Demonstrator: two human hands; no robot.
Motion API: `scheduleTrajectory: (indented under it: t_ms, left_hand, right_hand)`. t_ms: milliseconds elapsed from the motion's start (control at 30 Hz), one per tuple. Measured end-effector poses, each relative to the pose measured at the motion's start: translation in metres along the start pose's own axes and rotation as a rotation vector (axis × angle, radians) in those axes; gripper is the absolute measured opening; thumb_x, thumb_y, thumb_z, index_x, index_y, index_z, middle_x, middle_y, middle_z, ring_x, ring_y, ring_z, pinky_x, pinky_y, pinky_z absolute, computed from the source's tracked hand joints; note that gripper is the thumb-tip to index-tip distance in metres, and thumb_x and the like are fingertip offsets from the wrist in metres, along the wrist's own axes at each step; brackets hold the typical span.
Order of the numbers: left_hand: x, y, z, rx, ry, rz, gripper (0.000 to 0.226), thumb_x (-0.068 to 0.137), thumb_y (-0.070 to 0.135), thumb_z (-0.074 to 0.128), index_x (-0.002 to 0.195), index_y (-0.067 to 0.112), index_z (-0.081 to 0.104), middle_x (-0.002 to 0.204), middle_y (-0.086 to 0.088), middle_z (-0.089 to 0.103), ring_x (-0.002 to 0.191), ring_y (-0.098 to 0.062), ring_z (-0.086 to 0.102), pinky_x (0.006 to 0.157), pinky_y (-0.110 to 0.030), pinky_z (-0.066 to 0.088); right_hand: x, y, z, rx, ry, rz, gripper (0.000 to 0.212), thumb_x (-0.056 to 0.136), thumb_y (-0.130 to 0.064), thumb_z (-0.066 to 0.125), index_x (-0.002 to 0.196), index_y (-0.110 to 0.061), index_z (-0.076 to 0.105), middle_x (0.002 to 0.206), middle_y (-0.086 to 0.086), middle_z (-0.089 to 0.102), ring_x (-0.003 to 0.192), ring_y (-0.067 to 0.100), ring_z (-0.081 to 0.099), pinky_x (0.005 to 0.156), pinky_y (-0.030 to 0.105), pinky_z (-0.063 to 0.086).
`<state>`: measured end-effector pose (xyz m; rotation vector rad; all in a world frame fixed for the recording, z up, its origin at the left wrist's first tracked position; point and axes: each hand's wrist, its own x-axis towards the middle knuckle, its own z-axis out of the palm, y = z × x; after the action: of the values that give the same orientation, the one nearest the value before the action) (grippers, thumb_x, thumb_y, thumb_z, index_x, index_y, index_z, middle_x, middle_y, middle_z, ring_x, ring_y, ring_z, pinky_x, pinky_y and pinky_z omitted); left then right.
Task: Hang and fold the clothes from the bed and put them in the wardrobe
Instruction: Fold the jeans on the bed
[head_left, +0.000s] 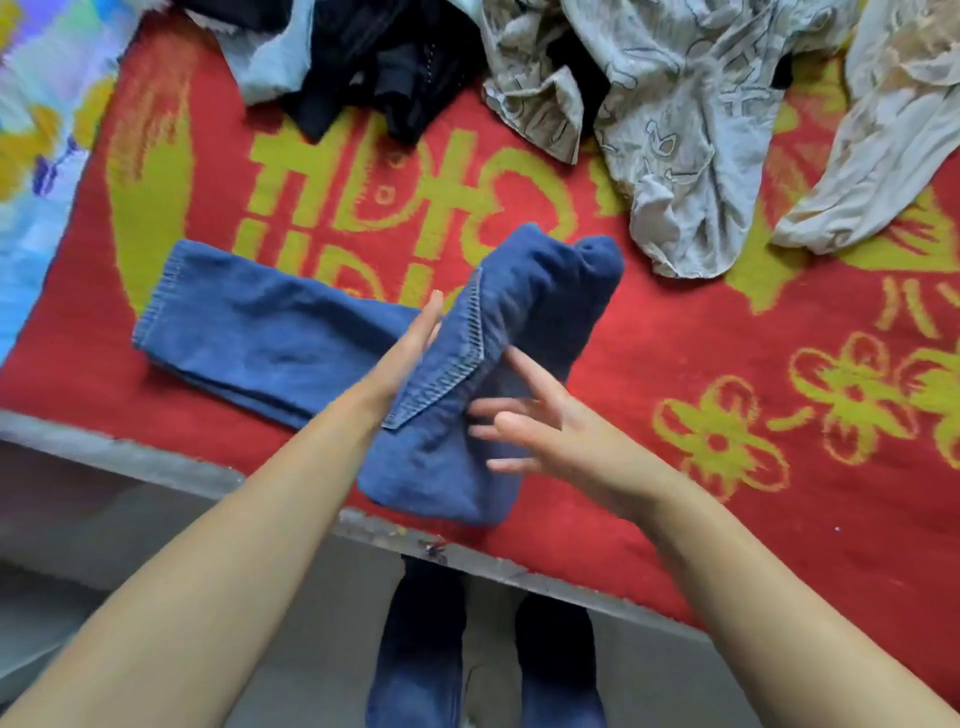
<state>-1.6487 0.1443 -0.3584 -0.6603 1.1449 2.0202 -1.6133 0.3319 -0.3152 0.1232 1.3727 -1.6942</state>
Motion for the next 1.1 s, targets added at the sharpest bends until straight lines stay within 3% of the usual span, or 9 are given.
scheduleTrajectory:
  t_ms: [67,200,367,433,533,633,800,933,1100]
  left_hand:
    - [-0.022,0.027,-0.046,0.079,0.033,0.053,0.057,0.093,0.056,0.035,0.087,0.016,0.075,0.085,-0.009,0.073,0.078,-0.019,0.067,0.07,-0.027,0.054]
    - [-0.042,0.038,-0.13,0.608,0.186,-0.023,0.038,0.092,0.049,0.052,0.124,0.029,0.056,0.132,0.004,0.06,0.11,-0.005,0.06,0.087,-0.034,0.051]
    - [-0.014,-0.012,-0.142,1.256,0.723,-0.038,0.081,0.094,0.037,0.054,0.153,0.019,0.003,0.155,-0.015,0.021,0.141,-0.029,0.027,0.113,-0.047,0.025]
    - [-0.008,-0.027,-0.12,1.545,0.865,0.193,0.08,0.091,0.038,0.051,0.153,0.019,0.006,0.158,-0.016,0.012,0.146,-0.03,0.014,0.113,-0.059,0.017]
    - [0.005,-0.044,-0.095,1.781,0.718,0.462,0.073,0.089,0.051,0.034,0.152,0.027,0.007,0.16,-0.011,0.003,0.148,-0.029,0.004,0.11,-0.064,0.008]
    - [0.031,-0.041,-0.109,1.609,0.608,0.207,0.073,0.092,0.062,0.027,0.149,0.039,-0.011,0.159,0.0,-0.02,0.146,-0.02,-0.018,0.111,-0.06,-0.011]
    - [0.047,-0.003,-0.128,1.226,0.334,0.052,0.064,0.095,0.061,0.03,0.15,0.044,0.001,0.159,0.008,-0.016,0.145,-0.012,-0.017,0.11,-0.055,-0.017]
    - [-0.002,0.056,-0.148,0.69,0.21,0.049,0.057,0.096,0.061,0.028,0.147,0.034,0.031,0.156,0.012,0.024,0.142,-0.004,0.02,0.111,-0.025,0.012]
    - [-0.093,0.115,-0.206,0.175,0.131,0.231,0.049,0.098,0.047,0.032,0.126,0.017,0.057,0.119,-0.005,0.064,0.108,-0.018,0.059,0.1,-0.035,0.042]
  right_hand:
    - [0.026,-0.002,0.032,-0.146,-0.032,0.023,0.065,0.095,-0.021,0.055,0.147,-0.039,0.02,0.131,-0.001,0.057,0.121,0.015,0.056,0.095,0.033,0.05]
    - [0.059,0.01,0.031,-0.306,0.223,0.064,0.037,0.098,-0.013,0.049,0.135,-0.018,0.048,0.124,0.01,0.062,0.104,0.025,0.063,0.082,0.029,0.05]
    - [0.073,0.046,-0.023,-0.325,0.675,0.228,0.031,0.096,-0.018,0.054,0.123,-0.002,0.054,0.126,0.017,0.058,0.101,0.017,0.057,0.073,0.032,0.05]
    - [0.082,0.06,-0.022,-0.282,0.623,0.325,0.046,0.094,-0.032,0.057,0.131,-0.005,0.05,0.128,0.008,0.056,0.111,0.017,0.057,0.079,0.034,0.05]
    - [0.098,0.073,-0.003,-0.106,0.524,0.355,0.034,0.091,-0.04,0.06,0.118,-0.018,0.06,0.112,-0.008,0.069,0.1,0.006,0.064,0.08,0.03,0.05]
    - [0.11,0.074,0.007,0.107,0.496,0.361,0.033,0.089,-0.036,0.064,0.119,-0.023,0.062,0.107,-0.01,0.072,0.095,0.007,0.068,0.077,0.029,0.052]
    - [0.103,0.038,0.023,0.248,0.398,0.28,0.033,0.087,-0.026,0.064,0.119,-0.026,0.06,0.112,-0.003,0.071,0.094,0.013,0.07,0.061,0.03,0.057]
    - [0.102,-0.01,0.077,0.102,0.267,0.17,0.035,0.086,-0.027,0.064,0.119,-0.019,0.059,0.11,-0.002,0.071,0.089,0.011,0.07,0.064,0.029,0.057]
    - [0.149,-0.049,0.185,-0.217,-0.053,-0.034,0.041,0.093,-0.028,0.059,0.133,-0.027,0.048,0.132,-0.006,0.058,0.119,-0.001,0.054,0.097,0.018,0.045]
